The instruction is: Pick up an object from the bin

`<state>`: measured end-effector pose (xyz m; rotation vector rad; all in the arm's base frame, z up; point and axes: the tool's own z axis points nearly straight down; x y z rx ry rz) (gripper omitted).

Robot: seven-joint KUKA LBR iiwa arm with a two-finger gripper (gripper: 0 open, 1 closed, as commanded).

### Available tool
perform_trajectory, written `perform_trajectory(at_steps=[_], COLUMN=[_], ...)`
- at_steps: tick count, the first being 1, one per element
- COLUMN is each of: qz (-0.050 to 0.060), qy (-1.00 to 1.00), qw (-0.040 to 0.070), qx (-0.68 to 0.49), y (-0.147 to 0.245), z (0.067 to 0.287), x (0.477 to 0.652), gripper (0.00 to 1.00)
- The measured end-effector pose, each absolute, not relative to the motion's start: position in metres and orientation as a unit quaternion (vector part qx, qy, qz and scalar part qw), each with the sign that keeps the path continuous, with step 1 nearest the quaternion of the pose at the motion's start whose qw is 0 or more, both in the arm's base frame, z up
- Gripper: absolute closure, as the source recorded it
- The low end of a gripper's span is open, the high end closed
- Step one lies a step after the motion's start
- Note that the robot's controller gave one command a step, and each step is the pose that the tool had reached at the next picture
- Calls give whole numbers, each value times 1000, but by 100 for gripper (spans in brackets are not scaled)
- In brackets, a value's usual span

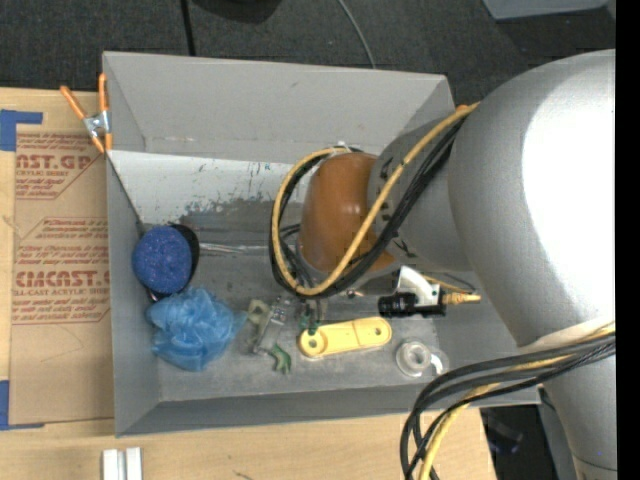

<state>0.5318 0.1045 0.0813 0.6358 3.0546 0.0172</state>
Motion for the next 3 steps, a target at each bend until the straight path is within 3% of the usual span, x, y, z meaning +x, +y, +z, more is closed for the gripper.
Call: perform_trajectory(at_steps=[1, 3], qz=[7, 7], qy=[970, 970], qw=[8, 8], qx=[243, 243], y=[135, 135], z=[79, 79], x=[497, 497], gripper=[100, 100])
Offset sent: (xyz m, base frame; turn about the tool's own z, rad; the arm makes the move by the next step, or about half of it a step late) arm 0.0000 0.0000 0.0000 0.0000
